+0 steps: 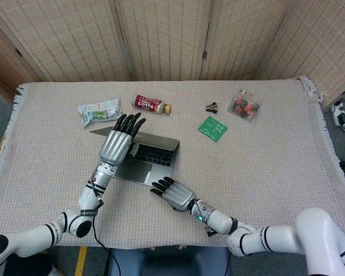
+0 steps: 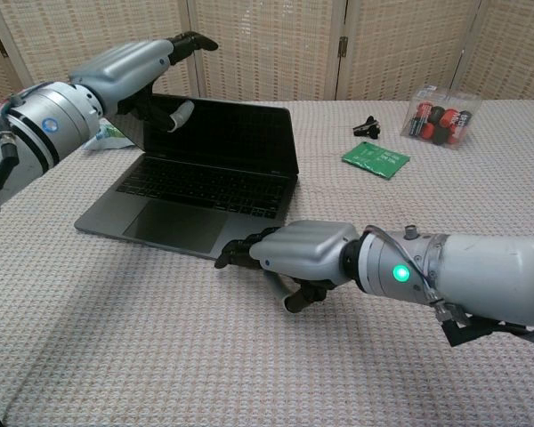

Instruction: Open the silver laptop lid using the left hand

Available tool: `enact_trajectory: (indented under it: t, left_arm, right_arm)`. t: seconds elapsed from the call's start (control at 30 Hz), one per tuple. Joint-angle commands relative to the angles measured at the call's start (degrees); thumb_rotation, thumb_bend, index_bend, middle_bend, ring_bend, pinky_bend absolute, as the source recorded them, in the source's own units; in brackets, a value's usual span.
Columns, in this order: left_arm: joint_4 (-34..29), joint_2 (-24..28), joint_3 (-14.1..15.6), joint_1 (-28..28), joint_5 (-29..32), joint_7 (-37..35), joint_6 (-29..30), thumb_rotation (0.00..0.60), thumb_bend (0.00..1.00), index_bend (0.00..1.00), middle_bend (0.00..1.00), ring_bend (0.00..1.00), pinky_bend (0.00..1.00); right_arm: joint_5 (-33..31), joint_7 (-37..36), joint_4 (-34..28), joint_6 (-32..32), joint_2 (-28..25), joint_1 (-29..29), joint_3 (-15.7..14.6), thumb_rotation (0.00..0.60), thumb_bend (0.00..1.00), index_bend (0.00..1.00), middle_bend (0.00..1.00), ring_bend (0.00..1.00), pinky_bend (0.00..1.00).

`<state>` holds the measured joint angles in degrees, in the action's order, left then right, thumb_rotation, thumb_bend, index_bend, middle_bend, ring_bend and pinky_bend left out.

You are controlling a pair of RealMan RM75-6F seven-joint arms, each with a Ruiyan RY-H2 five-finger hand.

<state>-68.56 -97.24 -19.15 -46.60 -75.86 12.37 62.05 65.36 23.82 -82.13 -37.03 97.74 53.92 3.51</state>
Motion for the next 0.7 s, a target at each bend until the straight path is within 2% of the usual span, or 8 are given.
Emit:
enact_trajectory:
  t: [0.03,0.43,0.7]
  left_arm:
    - [0.36,0.30,-1.08,-1.38,1.43,0.85,-1.34,0.600,0.58,0.00,0.00,0.00,0.00]
    - [2.46,2.18,-5.67,-6.03,9.35,3.19,-6.26,0.600,0.58,0.00,0.00,0.00,0.00]
    - [6.48,2.19,-7.35,-9.19,15.91,7.37,-9.25,0.600,0.55,0.00,0.00,0.00,0.00]
  right_arm:
    - [-0.37,0.21,0.04,-0.26,0.02,0.15,-0.07,0.600,1.00,0.00,0.00,0.11,0.00]
    - [-1.80,0.37,0.38,-0.83,-0.08,0.76,-0.13,0.600,1.00,0.00,0.00,0.10,0.00]
    - [-2.35,0.27,0.61,-1.06,-0.05,1.08,-0.20,0.600,1.00,0.00,0.00,0.10,0.00]
